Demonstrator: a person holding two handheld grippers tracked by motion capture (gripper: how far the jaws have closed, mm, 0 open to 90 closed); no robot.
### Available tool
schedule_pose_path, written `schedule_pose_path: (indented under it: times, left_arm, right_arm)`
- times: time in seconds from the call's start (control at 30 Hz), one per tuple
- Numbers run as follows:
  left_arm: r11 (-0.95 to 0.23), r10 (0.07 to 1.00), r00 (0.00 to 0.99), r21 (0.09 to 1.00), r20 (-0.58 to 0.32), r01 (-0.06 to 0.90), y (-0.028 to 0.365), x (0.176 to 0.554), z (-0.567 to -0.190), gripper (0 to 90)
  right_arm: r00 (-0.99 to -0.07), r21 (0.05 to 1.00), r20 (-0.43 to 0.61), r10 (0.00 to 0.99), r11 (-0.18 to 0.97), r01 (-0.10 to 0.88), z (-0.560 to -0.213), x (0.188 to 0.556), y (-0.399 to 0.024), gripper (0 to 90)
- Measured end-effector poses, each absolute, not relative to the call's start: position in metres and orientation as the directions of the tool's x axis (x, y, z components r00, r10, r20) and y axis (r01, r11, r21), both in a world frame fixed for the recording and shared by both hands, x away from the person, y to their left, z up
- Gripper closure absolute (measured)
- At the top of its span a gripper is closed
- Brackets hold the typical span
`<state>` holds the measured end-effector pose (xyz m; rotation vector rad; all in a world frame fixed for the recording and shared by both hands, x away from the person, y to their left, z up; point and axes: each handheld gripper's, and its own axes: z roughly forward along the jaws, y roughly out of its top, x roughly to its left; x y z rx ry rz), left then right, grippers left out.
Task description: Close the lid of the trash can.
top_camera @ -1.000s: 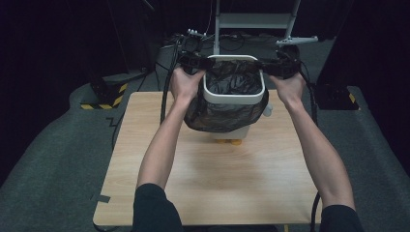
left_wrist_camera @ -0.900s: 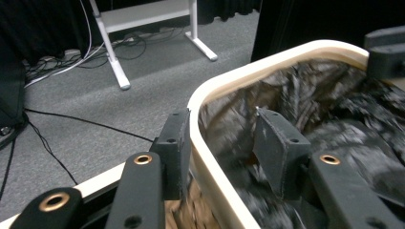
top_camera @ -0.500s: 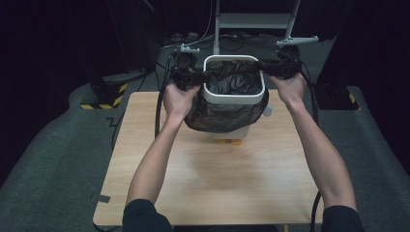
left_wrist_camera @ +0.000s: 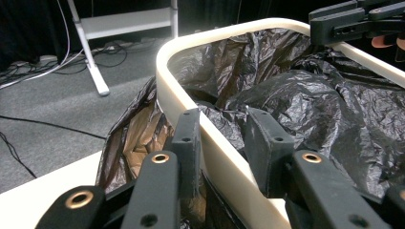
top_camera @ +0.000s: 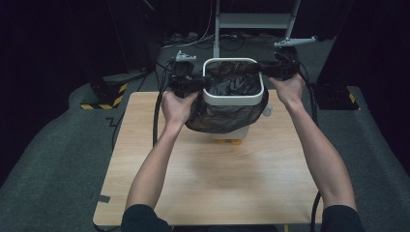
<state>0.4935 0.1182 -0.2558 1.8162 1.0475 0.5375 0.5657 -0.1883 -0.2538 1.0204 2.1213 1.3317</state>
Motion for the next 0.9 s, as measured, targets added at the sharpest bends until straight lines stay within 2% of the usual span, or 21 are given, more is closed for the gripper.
schedule_pose_path:
  times: [0.37,0.63,0.77,0.9]
  left_arm:
    - [-0.185,0.83,0.552,0.893,-0.082,0.41,0.121,0.488,-0.261,66.7]
    - [-0.171,0.826,0.556,0.897,-0.095,0.407,0.123,0.487,-0.262,66.6]
    - [-0.175,0.812,0.573,0.893,-0.107,0.414,0.126,0.492,-0.261,64.7]
    - [-0.153,0.807,0.576,0.895,-0.131,0.418,0.13,0.493,-0.26,61.0]
  right_arm:
    - [-0.639,0.891,-0.016,0.769,0.301,0.34,-0.257,0.564,-0.186,68.3]
    - [-0.641,0.901,0.004,0.767,0.276,0.335,-0.26,0.562,-0.186,67.6]
    - [-0.631,0.892,-0.016,0.776,0.296,0.341,-0.257,0.564,-0.185,63.2]
    - [-0.621,0.897,0.006,0.784,0.27,0.349,-0.256,0.562,-0.191,56.8]
